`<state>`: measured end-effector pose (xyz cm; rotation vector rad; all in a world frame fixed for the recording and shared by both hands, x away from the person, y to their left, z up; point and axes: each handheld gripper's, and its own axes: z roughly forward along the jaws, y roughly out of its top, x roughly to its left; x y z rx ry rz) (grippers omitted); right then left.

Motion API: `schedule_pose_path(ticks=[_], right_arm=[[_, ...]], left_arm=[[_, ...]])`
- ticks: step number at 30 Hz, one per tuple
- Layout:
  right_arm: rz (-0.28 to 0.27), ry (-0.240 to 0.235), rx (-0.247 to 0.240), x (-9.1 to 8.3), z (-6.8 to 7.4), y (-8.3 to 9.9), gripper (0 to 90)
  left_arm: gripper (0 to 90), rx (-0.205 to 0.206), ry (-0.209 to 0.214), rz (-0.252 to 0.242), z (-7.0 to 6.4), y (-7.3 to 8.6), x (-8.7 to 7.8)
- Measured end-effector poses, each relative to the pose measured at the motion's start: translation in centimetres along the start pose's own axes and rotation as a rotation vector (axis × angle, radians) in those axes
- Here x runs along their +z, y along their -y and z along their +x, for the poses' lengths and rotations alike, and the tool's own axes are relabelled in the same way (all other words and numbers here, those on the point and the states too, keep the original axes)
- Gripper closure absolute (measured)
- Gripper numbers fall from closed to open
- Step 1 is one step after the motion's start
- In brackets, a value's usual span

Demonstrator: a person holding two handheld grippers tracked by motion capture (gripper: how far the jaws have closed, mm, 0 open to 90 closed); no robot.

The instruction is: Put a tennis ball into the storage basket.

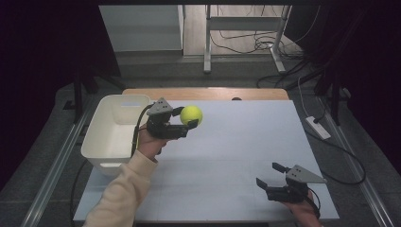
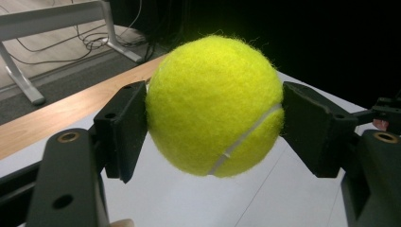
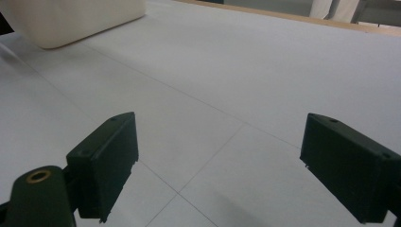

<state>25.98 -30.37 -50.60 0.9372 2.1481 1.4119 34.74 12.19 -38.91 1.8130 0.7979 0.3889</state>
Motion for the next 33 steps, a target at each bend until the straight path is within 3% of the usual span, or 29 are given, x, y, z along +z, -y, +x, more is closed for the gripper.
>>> schedule_pose_path(ticks=[33], right_arm=[[-0.003, 0.003, 0.001, 0.0, -0.1, 0.0, 12.4]], left_arm=[[28.1, -0.016, -0.066, -0.051, 1.5, -0.6, -3.0]])
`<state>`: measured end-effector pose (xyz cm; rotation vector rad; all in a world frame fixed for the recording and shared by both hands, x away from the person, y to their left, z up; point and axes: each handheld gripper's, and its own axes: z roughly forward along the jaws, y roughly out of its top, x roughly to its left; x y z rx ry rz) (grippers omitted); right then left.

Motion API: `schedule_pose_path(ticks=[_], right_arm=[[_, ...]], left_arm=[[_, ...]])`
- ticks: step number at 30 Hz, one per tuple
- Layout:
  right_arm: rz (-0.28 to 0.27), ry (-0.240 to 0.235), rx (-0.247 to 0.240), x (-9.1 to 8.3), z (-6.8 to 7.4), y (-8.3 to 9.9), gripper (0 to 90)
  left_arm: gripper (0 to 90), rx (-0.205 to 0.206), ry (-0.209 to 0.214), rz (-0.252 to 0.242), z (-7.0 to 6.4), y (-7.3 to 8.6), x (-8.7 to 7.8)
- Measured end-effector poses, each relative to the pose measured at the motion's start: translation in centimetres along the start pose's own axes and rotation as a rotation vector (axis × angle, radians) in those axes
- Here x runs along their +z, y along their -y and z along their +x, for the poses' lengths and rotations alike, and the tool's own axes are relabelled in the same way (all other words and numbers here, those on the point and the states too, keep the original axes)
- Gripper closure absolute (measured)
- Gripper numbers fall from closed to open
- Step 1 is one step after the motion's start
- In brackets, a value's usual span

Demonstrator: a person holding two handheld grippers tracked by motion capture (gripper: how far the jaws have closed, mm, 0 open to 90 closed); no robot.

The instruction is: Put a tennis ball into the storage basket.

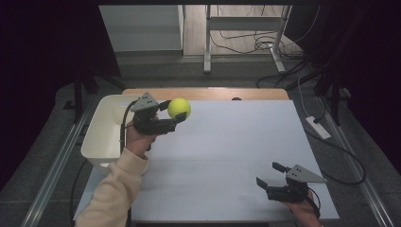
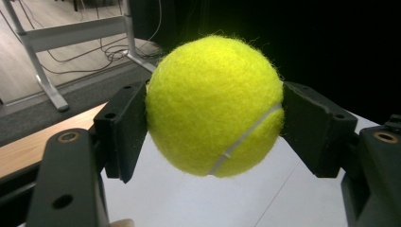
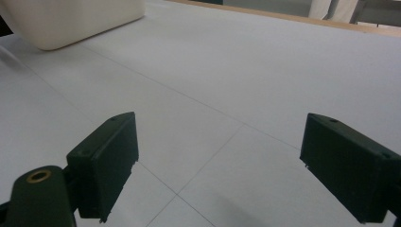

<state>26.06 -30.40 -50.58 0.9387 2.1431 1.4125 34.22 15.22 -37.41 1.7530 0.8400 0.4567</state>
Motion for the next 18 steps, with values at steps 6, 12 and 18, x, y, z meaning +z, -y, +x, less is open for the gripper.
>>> schedule_pose_path(ticks=[6, 12, 18], right_arm=[[0.003, -0.001, 0.0, 0.0, 0.0, 0.0, 12.4], [0.004, -0.001, -0.001, 0.0, 0.0, 0.0, 12.4], [0.005, -0.001, 0.0, 0.0, 0.1, 0.0, 12.5]], left_arm=[[28.0, -0.005, -0.019, -0.007, 0.5, 0.0, -0.6], [28.1, -0.01, -0.037, -0.01, 1.0, 0.0, -1.2], [28.0, -0.014, -0.05, -0.013, 1.4, 0.1, -1.7]])
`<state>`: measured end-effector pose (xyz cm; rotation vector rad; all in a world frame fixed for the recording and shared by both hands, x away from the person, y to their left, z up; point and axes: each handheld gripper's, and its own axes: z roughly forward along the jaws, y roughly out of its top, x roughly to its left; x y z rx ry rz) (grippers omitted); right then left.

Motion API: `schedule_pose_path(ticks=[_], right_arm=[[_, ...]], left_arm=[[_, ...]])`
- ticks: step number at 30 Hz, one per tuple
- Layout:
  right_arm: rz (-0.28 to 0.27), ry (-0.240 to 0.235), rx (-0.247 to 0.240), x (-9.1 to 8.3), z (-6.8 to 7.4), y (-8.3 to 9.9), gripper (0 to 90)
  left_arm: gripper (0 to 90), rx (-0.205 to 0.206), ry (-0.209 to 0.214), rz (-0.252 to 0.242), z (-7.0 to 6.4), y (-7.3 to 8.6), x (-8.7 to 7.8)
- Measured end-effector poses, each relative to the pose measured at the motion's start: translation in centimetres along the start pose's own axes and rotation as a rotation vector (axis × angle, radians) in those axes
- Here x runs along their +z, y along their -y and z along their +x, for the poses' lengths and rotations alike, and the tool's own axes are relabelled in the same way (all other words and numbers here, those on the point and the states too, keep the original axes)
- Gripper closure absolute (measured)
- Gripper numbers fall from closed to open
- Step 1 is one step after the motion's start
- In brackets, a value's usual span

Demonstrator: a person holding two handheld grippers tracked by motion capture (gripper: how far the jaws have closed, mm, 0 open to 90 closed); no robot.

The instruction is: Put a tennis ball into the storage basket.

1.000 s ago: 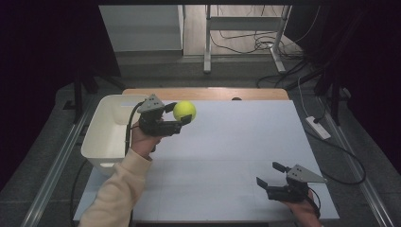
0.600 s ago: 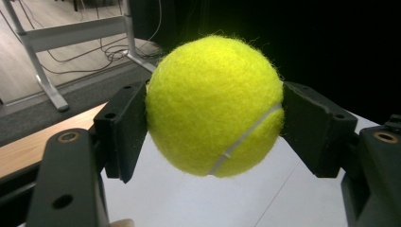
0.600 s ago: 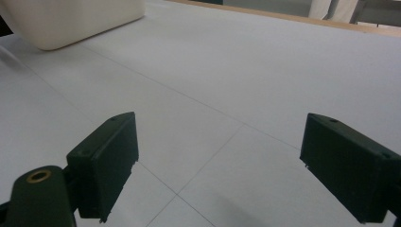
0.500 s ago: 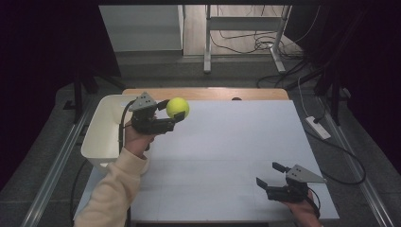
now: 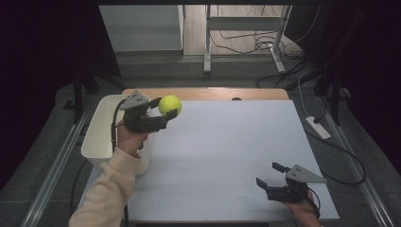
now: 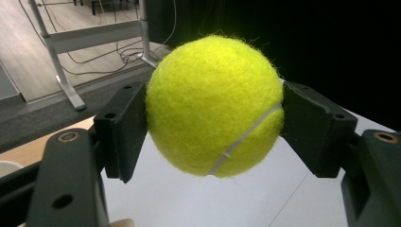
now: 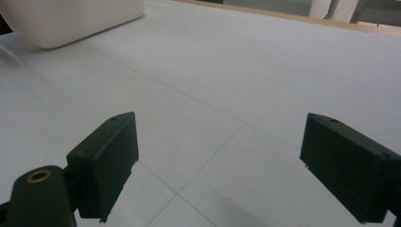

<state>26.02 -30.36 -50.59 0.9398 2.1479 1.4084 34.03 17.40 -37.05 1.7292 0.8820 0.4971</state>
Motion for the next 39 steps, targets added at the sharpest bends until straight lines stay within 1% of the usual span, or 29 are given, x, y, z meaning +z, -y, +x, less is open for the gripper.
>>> schedule_pose_path(ticks=[18, 39], right_arm=[[0.002, 0.001, -0.003, 0.0, 0.0, 0.0, 12.5], [0.004, 0.0, -0.007, 0.1, 0.1, 0.0, 12.4]], left_arm=[[28.0, -0.021, -0.045, -0.004, 1.4, 0.4, -1.5], [28.0, -0.049, -0.117, 0.0, 3.4, 1.2, -3.1]])
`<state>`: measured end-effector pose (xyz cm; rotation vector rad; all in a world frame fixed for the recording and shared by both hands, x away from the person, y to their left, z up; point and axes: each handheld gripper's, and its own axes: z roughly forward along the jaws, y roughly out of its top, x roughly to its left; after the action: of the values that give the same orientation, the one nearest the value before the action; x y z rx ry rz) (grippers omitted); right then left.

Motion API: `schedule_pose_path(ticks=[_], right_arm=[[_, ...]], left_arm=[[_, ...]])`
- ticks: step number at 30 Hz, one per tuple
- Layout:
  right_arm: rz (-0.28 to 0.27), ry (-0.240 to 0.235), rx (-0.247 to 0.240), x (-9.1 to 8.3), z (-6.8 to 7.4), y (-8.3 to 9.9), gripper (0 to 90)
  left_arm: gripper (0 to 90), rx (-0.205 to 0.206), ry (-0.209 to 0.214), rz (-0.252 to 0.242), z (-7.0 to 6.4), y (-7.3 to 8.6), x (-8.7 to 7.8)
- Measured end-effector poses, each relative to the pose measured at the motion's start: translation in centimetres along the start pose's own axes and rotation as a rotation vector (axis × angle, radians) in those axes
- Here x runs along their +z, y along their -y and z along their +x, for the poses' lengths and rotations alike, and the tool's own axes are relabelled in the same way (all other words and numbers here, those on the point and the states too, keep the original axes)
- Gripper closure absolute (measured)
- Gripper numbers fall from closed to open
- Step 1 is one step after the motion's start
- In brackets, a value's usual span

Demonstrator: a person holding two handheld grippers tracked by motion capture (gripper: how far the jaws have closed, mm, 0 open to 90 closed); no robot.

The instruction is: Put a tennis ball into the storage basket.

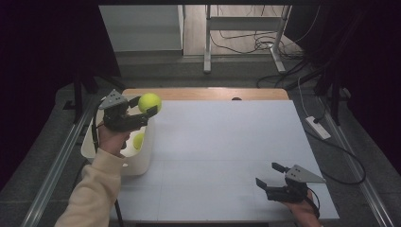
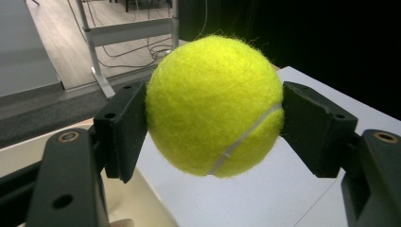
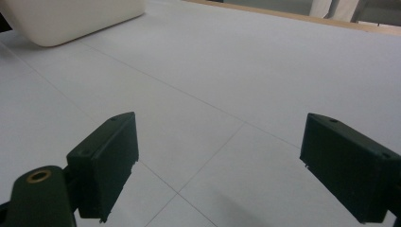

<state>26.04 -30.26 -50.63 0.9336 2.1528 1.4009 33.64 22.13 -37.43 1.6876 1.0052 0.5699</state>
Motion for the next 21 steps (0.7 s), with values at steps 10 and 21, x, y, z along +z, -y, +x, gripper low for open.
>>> schedule_pose_path(ticks=[10, 21], right_arm=[[-0.001, -0.001, 0.0, 0.0, 0.0, 0.0, 12.4], [0.001, -0.001, 0.0, 0.0, 0.1, 0.0, 12.5]], left_arm=[[28.0, -0.015, -0.046, 0.004, 1.2, 0.3, -0.7], [27.9, -0.039, -0.094, 0.007, 2.8, 0.8, -1.7]])
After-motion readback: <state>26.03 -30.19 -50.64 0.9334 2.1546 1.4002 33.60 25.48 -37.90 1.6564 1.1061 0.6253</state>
